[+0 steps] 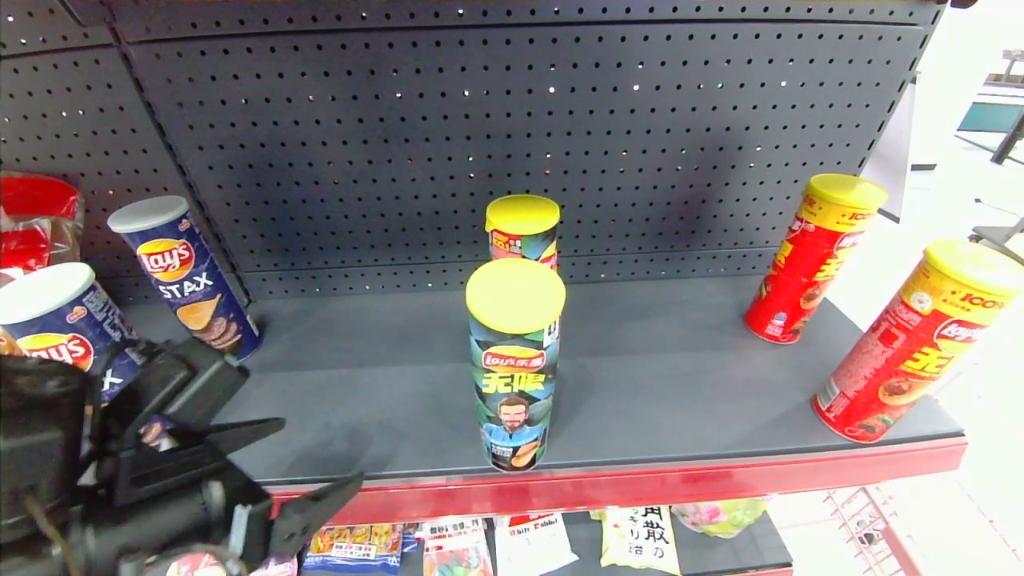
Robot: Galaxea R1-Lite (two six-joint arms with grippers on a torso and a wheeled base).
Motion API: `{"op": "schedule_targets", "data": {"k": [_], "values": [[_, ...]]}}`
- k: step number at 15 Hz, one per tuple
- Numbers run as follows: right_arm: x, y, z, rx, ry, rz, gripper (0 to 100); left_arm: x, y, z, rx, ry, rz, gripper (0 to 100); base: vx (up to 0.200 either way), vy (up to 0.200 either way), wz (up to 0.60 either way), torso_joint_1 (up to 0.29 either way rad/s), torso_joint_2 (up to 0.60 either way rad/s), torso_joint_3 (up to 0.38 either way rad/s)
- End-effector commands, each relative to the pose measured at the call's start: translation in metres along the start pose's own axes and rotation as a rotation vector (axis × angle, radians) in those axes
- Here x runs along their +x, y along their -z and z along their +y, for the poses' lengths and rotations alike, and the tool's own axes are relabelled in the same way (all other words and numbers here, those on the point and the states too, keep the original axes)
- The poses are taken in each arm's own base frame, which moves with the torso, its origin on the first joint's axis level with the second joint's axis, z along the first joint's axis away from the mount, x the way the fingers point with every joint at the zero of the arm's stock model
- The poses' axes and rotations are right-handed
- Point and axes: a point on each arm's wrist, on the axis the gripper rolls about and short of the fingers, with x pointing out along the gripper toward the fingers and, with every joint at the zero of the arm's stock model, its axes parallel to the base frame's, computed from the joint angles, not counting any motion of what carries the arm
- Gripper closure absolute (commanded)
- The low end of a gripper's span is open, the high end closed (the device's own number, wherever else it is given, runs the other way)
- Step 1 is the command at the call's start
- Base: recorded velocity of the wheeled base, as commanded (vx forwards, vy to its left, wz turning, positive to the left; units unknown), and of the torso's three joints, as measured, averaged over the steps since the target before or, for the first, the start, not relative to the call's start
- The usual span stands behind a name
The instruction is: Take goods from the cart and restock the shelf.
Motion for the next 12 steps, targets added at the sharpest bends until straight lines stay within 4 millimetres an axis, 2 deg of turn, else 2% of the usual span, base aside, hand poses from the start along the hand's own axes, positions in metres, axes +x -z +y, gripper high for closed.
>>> {"op": "schedule_targets", "data": {"k": [1,3,5,9,12], "values": [[0.0,0.0,0.0,0.0,0.0,0.002,0,-0.111,0.06,0.0,-0.024,-0.075,-0.091,0,0.0,0.0,0.0,0.0,0.0,0.0],[0.0,0.0,0.0,0.001,0.0,0.002,0,-0.148,0.094,-0.002,-0.036,-0.146,-0.071,0,0.0,0.0,0.0,0.0,0.0,0.0],[0.0,0.0,0.0,0.002,0.003,0.004,0,-0.169,0.119,-0.004,-0.054,-0.253,-0.079,0,0.0,0.0,0.0,0.0,0.0,0.0],[0.0,0.0,0.0,0.0,0.006,0.004,0,-0.166,0.155,-0.011,-0.107,-0.412,-0.177,0,0.0,0.0,0.0,0.0,0.0,0.0],[0.0,0.0,0.0,0.003,0.004,0.004,0,-0.163,0.159,-0.009,-0.199,-0.55,-0.174,0,0.0,0.0,0.0,0.0,0.0,0.0]]}}
